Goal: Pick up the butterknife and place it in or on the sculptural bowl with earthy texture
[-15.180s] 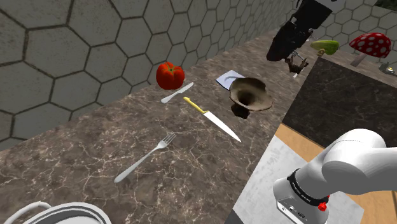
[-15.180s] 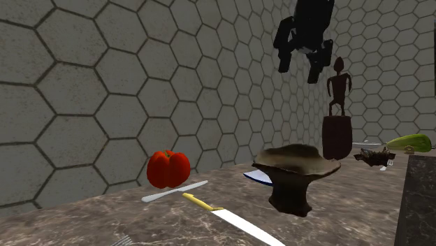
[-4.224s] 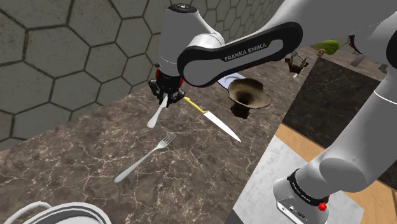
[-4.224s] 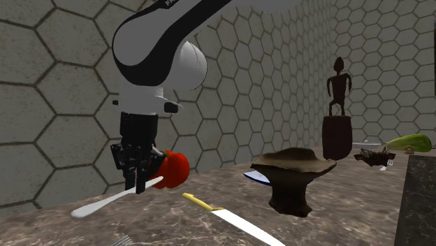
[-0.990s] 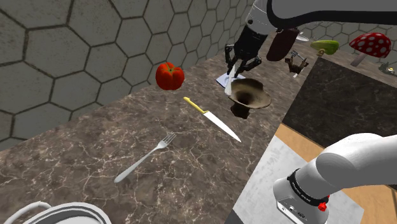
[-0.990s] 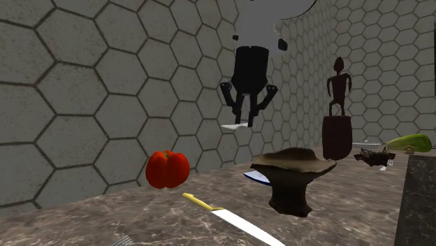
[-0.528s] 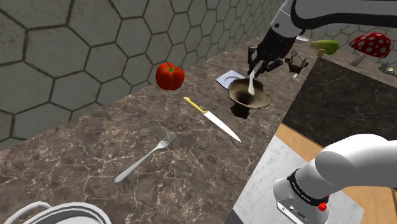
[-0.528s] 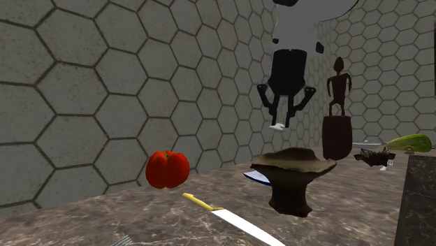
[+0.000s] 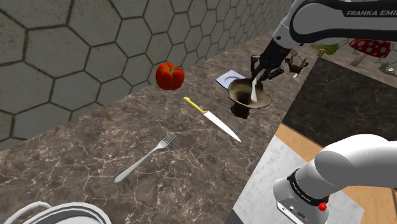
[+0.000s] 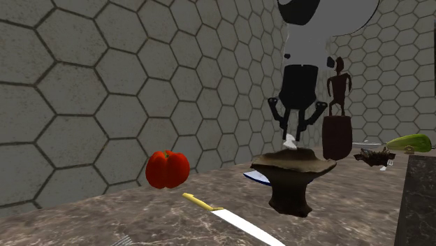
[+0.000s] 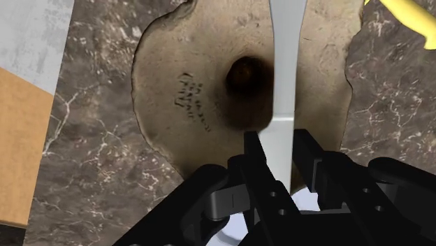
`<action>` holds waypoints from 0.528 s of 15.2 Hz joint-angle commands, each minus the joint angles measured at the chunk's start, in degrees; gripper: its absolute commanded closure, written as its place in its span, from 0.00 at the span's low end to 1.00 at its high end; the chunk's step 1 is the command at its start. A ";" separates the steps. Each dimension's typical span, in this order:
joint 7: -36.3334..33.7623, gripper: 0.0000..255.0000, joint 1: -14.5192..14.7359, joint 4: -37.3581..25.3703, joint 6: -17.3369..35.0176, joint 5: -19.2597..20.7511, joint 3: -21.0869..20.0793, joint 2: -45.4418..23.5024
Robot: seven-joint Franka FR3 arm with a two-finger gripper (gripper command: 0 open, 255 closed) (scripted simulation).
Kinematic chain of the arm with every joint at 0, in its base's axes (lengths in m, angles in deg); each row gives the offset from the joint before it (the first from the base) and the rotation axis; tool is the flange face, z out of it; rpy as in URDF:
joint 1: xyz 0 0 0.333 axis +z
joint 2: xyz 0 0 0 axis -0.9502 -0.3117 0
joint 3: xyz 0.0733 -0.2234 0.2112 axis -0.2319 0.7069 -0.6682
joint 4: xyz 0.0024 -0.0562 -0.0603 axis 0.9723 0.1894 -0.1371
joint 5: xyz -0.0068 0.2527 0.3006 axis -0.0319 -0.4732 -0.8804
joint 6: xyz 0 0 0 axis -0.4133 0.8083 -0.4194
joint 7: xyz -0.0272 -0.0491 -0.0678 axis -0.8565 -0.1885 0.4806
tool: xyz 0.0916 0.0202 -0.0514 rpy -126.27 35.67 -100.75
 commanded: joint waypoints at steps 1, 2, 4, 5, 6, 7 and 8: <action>0.19 1.00 0.06 1.64 1.69 -0.16 -0.08 -0.03; 0.25 1.00 0.09 2.32 2.51 -0.24 -0.14 -0.18; 0.32 1.00 0.13 3.11 3.49 -0.34 -0.23 -0.37; 0.32 1.00 0.13 3.11 3.49 -0.34 -0.23 -0.37; 0.32 1.00 0.13 3.10 3.49 -0.34 -0.23 -0.37; 0.32 1.00 0.13 3.10 3.49 -0.34 -0.23 -0.37; 0.32 1.00 0.13 3.10 3.49 -0.34 -0.23 -0.37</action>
